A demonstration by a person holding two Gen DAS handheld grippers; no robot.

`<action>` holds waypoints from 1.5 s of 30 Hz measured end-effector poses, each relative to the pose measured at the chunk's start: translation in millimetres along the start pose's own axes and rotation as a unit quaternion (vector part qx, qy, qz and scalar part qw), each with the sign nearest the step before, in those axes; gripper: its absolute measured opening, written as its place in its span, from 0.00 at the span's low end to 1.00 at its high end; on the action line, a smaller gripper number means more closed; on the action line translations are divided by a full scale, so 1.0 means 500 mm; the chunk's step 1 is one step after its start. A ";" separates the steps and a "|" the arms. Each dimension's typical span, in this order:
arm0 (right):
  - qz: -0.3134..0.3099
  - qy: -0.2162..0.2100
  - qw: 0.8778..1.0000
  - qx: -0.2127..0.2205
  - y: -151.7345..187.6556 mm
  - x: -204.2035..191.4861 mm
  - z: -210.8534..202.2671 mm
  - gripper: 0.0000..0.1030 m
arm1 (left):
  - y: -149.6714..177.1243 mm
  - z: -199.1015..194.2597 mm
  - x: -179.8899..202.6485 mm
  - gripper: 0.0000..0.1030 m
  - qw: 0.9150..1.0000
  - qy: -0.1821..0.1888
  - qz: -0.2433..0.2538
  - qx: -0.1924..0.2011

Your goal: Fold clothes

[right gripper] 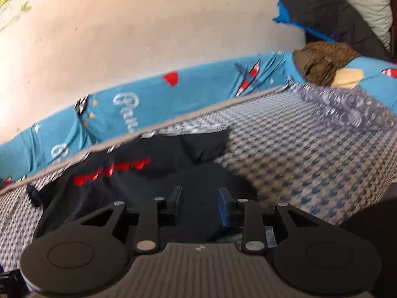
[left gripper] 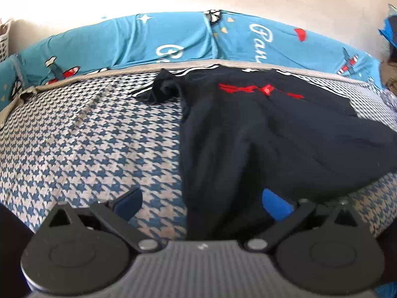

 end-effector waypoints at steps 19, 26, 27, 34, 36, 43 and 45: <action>0.058 -0.107 0.980 -0.159 0.074 -0.004 0.084 0.29 | 0.027 0.009 0.095 1.00 0.993 -0.012 0.117 0.015; 0.072 -0.124 0.979 -0.145 0.071 -0.002 0.090 0.29 | 0.024 0.027 0.110 1.00 0.991 -0.018 0.130 0.015; 0.071 -0.126 0.980 -0.140 0.069 -0.005 0.091 0.29 | 0.024 0.030 0.112 1.00 0.991 -0.018 0.132 0.015; 0.025 -0.135 0.987 -0.087 0.039 -0.045 0.095 0.29 | -0.014 0.051 0.076 1.00 0.997 -0.004 0.081 0.011; 0.020 -0.139 0.987 -0.080 0.029 -0.054 0.106 0.29 | -0.027 0.059 0.061 1.00 0.998 0.000 0.062 0.010; 0.029 -0.137 0.986 -0.089 0.010 -0.068 0.178 0.29 | -0.066 0.096 0.022 1.00 1.000 0.008 0.009 0.003; 0.033 -0.132 0.986 -0.094 0.007 -0.067 0.201 0.29 | -0.076 0.105 0.008 1.00 1.000 0.018 -0.011 0.000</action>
Point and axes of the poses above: each gripper's, at about its wrist camera, not at the fingertips, and z roughly the way its jaws point, x to its right, y to its underside, the point moved 2 cm from there along z, roughly the way its jaws point, and after that the axes turned 10 degrees about -x, right-handed, at the moved point
